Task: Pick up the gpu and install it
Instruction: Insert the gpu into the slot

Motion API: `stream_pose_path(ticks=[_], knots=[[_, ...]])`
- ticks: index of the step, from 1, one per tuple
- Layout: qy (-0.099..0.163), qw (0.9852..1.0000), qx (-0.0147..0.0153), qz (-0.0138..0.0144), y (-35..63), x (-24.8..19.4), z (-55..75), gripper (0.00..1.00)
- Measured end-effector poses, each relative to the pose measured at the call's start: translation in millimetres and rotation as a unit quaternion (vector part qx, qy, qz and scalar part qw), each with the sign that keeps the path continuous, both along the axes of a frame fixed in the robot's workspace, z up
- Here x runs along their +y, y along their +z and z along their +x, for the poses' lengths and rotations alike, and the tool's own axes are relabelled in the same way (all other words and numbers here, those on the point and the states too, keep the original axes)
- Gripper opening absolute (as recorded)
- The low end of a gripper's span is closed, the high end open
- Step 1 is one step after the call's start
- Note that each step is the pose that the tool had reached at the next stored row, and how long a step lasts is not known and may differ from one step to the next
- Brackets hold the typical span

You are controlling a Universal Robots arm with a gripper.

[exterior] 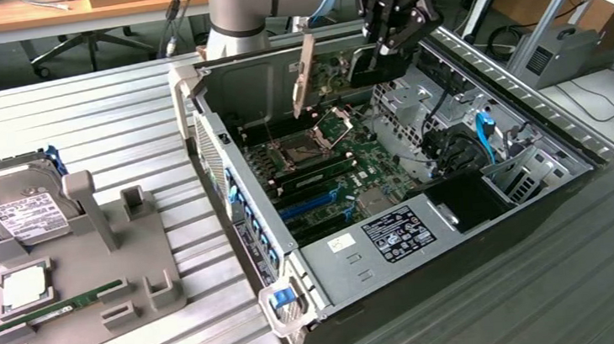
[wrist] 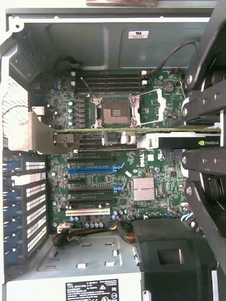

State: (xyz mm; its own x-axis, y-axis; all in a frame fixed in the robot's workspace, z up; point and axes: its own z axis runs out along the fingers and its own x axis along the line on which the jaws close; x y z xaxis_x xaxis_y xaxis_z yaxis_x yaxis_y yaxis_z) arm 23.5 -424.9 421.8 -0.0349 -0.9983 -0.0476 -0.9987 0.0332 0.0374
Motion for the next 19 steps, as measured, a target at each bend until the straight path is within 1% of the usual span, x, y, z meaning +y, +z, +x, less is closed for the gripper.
stream_pose_path(ticks=[1, 8, 15, 19], knots=[[0.0, 1.0, -0.0021, -0.0001, -2.9, 0.0, -5.2, 0.27], [0.0, 1.0, -0.0022, 0.0, -7.2, 0.0, -5.7, 0.27], [0.0, 1.0, -0.0021, 0.0, -20.6, 0.0, -6.7, 0.27], [0.0, 1.0, -0.0021, -0.0001, -26.5, 0.0, -7.0, 0.27]])
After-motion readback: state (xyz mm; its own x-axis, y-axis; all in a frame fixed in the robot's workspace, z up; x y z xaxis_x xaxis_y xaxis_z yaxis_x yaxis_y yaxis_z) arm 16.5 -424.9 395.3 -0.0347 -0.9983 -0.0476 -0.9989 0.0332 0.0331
